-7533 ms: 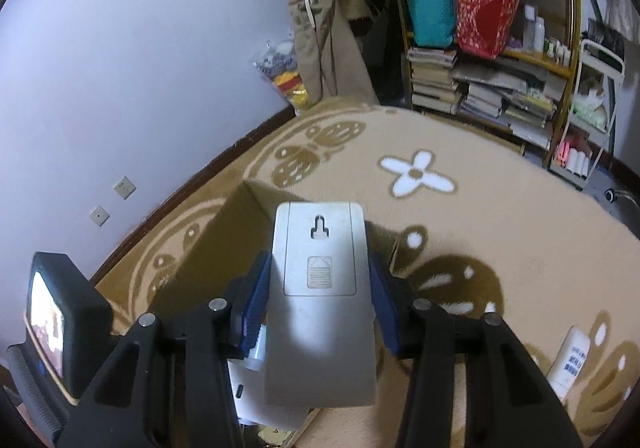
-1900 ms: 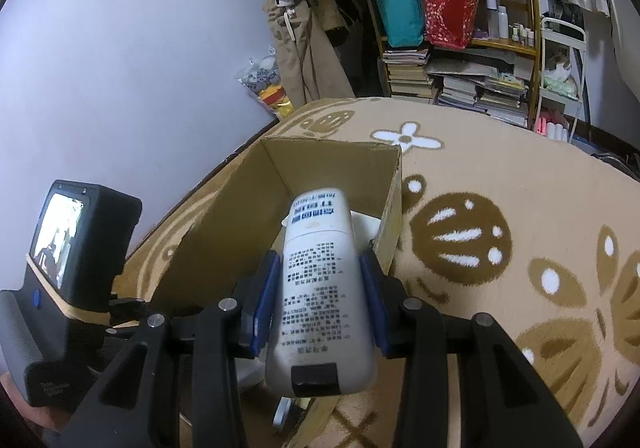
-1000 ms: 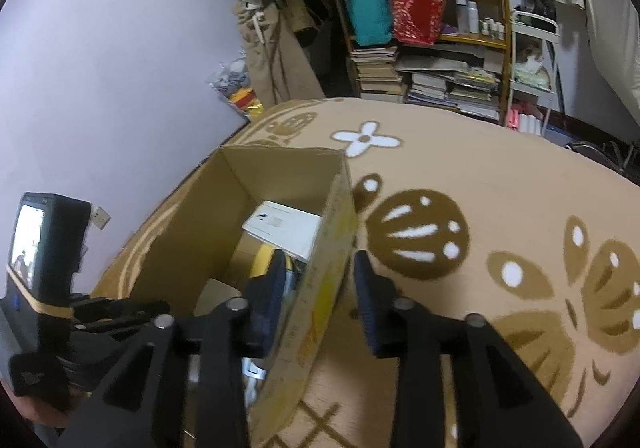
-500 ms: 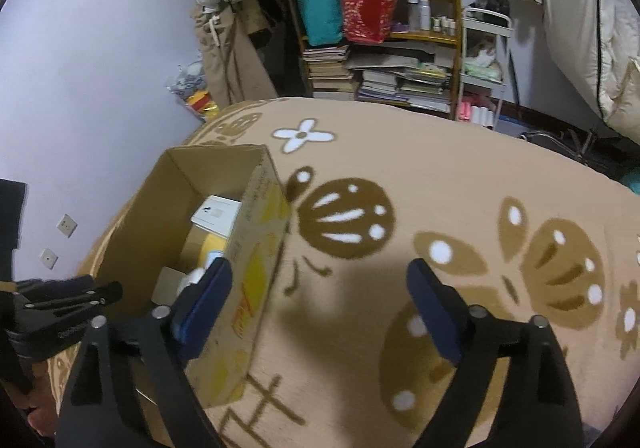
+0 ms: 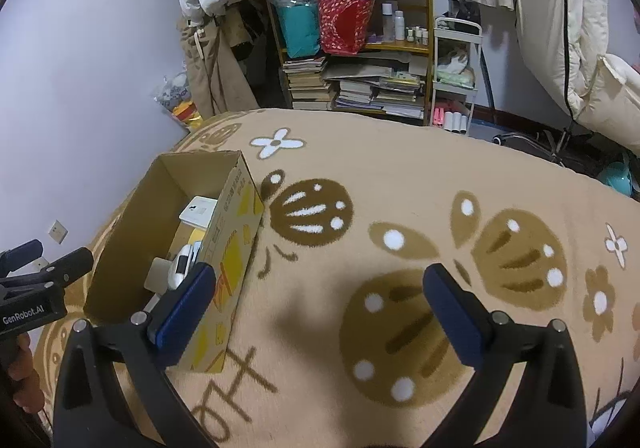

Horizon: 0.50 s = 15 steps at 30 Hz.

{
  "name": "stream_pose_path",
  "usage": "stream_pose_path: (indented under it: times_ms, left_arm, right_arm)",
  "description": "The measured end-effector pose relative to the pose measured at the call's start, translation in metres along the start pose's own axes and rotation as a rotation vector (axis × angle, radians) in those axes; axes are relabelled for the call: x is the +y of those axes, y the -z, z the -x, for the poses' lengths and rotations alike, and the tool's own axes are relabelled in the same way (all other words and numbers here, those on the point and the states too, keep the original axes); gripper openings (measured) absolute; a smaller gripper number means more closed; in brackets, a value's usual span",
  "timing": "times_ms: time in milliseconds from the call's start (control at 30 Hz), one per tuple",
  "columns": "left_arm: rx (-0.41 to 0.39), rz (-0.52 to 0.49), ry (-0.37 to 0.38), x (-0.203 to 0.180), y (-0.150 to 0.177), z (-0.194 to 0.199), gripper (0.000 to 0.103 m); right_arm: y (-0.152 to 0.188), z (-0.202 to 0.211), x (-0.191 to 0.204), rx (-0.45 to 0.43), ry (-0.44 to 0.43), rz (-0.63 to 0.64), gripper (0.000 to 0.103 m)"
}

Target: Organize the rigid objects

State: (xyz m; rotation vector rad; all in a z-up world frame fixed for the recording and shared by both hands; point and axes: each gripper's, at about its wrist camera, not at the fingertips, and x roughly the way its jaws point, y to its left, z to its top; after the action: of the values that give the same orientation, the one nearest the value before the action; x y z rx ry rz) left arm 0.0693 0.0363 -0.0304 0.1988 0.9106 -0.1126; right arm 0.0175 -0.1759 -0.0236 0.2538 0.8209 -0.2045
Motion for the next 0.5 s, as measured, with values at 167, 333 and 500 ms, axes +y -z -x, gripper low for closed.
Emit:
stream_pose_path:
  times_ms: [167, 333, 500]
  left_arm:
    - [-0.032, -0.015, -0.002, -0.002, 0.006, 0.019, 0.102]
    - [-0.107, -0.013, -0.007, -0.001, 0.011, 0.047, 0.102]
    - [-0.201, -0.022, -0.003, -0.002, 0.019, 0.077, 0.102]
  right_arm:
    - [0.007, 0.024, -0.007, -0.034, -0.016, -0.006, 0.103]
    - [0.015, 0.052, -0.006, -0.097, -0.028, 0.008, 0.103]
    - [0.024, 0.081, -0.004, -0.186, -0.038, 0.021, 0.103]
